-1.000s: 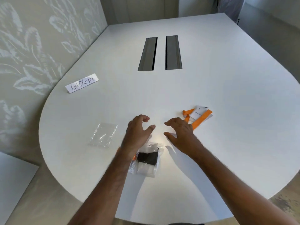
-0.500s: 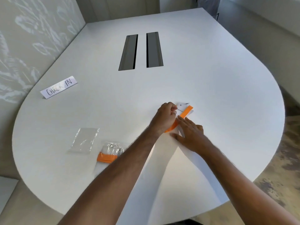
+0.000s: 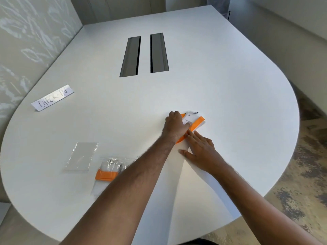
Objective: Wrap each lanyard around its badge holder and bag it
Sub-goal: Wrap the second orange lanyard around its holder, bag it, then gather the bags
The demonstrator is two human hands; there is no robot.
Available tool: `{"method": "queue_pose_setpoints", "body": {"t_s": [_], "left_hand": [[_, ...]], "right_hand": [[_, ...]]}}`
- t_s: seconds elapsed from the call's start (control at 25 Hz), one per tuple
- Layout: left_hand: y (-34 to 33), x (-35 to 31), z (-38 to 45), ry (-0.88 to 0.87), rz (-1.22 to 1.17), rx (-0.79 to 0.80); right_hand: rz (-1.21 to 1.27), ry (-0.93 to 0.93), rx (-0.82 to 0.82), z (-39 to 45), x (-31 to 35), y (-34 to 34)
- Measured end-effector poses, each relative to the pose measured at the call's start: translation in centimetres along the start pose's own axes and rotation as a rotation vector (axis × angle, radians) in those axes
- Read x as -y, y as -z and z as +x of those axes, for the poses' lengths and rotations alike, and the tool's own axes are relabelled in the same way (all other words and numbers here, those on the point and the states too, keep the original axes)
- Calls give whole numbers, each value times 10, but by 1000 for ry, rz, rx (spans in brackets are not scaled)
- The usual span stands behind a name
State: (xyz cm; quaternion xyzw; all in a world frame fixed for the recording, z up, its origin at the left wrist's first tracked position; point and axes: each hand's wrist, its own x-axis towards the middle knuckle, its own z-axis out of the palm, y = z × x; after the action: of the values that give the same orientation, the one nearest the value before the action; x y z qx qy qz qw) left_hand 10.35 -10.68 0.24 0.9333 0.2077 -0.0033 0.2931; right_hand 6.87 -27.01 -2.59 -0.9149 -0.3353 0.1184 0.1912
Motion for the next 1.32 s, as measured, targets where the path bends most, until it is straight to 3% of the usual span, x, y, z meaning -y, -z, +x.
{"method": "queue_pose_setpoints", "body": {"t_s": [0.16, 0.36, 0.52, 0.72, 0.84, 0.92, 1.04, 1.16, 1.32], "left_hand": [[-3, -2, 2, 48, 64, -26], [6, -7, 12, 87, 62, 84], [22, -6, 6, 12, -72, 36], [52, 0, -23, -4, -326, -54], [70, 4, -51, -19, -533, 66], [81, 5, -70, -27, -691, 208], [95, 7, -94, -60, -767, 273], [106, 11, -110, -129, -796, 215], [124, 19, -117, -158, -809, 46]], "right_hand": [[-4, 17, 31, -4, 1, 0], [57, 39, -26, -7, -2, 4], [329, 9, -154, -7, -6, 14], [769, -156, -324, 0, -8, 38], [867, -157, -343, 10, -6, 52], [951, -139, -278, 16, 3, 59], [1126, -85, -185, 23, 16, 62], [1104, 9, -227, 27, 26, 60], [1105, -31, -419, 28, 45, 58]]}}
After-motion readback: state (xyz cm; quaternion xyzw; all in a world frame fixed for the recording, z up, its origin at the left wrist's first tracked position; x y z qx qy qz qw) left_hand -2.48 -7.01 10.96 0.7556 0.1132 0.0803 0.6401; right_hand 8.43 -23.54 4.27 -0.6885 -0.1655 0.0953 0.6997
